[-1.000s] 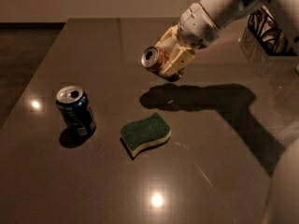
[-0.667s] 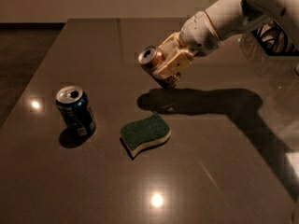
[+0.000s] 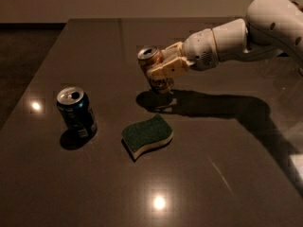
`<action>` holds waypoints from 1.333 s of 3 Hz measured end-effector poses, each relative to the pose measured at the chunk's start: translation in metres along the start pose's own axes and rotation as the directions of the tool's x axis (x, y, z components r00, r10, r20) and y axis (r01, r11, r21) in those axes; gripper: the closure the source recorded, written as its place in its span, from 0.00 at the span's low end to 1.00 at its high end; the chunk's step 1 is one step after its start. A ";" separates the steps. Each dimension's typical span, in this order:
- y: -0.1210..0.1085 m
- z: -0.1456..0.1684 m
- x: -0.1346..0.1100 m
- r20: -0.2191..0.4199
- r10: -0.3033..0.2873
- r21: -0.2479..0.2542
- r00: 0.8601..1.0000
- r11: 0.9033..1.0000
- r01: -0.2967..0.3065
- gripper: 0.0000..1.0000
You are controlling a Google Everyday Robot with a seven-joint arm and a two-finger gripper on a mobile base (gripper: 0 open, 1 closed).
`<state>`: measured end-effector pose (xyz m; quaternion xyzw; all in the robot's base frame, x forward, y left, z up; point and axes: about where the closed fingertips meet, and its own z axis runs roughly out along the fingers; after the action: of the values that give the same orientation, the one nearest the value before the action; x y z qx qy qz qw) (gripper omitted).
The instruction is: Place orange can upright
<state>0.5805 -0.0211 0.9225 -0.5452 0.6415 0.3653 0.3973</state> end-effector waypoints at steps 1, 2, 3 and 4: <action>-0.007 0.006 0.003 0.125 0.040 0.062 0.991 0.997 -0.048 0.98; -0.010 0.009 0.006 0.207 0.059 0.099 0.977 0.992 -0.081 0.75; -0.012 0.011 0.010 0.271 0.080 0.112 0.959 0.987 -0.114 0.53; -0.014 0.013 0.012 0.320 0.090 0.113 0.943 0.985 -0.133 0.30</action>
Offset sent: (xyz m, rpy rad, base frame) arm 0.0146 -0.0028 -0.0146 0.2912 -0.0141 -0.2052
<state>0.5948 -0.0160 0.9052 -0.4153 0.6228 0.4258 0.5082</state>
